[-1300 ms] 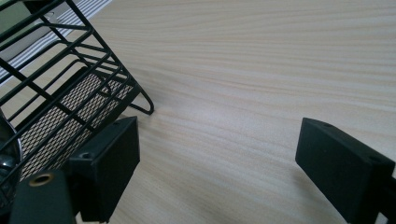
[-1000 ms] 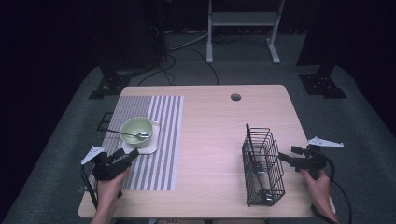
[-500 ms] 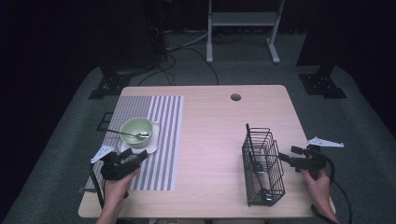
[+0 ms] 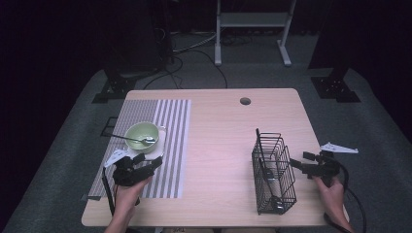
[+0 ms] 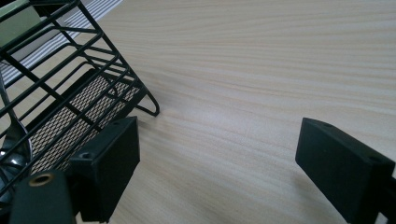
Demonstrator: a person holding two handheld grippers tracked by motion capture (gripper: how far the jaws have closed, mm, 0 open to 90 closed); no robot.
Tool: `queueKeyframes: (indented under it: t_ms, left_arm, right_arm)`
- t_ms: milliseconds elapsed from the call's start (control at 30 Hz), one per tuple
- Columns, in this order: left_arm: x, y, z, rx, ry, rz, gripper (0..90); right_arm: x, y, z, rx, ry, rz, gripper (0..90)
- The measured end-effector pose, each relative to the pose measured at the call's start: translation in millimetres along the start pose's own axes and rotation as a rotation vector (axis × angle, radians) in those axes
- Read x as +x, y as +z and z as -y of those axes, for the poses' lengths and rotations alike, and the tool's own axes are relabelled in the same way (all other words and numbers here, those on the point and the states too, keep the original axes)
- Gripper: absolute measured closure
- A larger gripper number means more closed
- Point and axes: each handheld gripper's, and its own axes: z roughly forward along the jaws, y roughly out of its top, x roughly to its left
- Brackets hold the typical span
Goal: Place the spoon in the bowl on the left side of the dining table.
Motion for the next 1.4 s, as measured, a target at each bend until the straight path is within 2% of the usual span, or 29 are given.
queueKeyframes:
  t_ms: [200,267,1033,1400]
  left_arm:
    - [-7.3,6.4,-0.4,0.016,0.006,0.014,13.6]
    - [-11.2,9.1,-0.4,0.021,0.014,0.011,10.9]
    - [-46.3,36.1,6.9,0.06,0.056,0.096,10.5]
    - [-57.2,46.5,15.0,0.075,0.066,0.121,10.5]
  right_arm:
    - [-0.1,-0.4,0.1,-0.005,0.0,-0.005,12.7]
    - [-0.1,-0.4,0.0,-0.006,-0.001,-0.006,12.7]
    - [0.0,-1.0,0.2,-0.01,-0.003,-0.011,12.7]
    - [-0.4,-1.3,0.2,-0.013,-0.004,-0.016,12.7]
